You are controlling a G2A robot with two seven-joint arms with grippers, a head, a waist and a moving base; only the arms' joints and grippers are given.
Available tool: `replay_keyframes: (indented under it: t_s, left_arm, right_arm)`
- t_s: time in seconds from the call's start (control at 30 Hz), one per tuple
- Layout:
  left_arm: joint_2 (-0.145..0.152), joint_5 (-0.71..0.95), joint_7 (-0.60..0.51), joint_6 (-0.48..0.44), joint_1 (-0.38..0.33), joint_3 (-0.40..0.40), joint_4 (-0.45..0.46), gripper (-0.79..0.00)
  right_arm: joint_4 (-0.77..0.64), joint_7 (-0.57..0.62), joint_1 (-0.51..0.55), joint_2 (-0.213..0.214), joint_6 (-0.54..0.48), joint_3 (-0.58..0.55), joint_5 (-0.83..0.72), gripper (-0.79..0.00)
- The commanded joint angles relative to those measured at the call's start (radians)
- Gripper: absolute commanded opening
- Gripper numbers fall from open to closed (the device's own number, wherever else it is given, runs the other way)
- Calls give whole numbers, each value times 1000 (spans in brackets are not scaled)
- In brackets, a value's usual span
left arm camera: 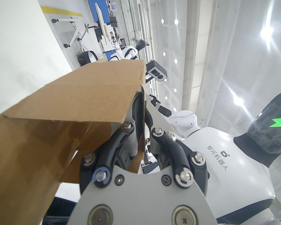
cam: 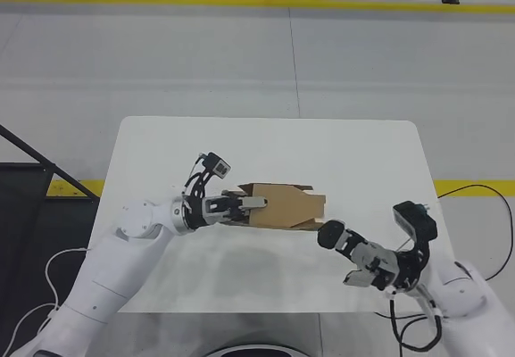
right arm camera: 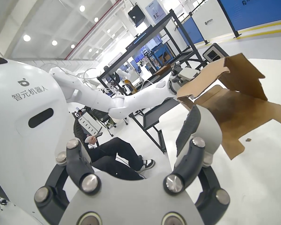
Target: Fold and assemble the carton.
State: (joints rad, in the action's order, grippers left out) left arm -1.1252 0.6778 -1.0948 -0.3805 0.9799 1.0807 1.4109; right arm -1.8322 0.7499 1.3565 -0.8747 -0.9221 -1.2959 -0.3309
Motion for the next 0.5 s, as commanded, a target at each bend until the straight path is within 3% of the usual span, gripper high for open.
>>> replay_keyframes:
  t_s: [0.0,0.27,0.47]
  left_arm:
    - [-2,-15,2,-6,1,-6,1,-785]
    - [-5,-40,4,-18,3,-7,3,-785]
    - [-7,-33,-3,-27,6,2,1,-785]
  right_arm:
    - [12,9,-10,0,20,3,-31,0]
    - [59,61,-60,-1,108,18,-113,0]
    - [78,60,-57,-4,73,5,-147,0]
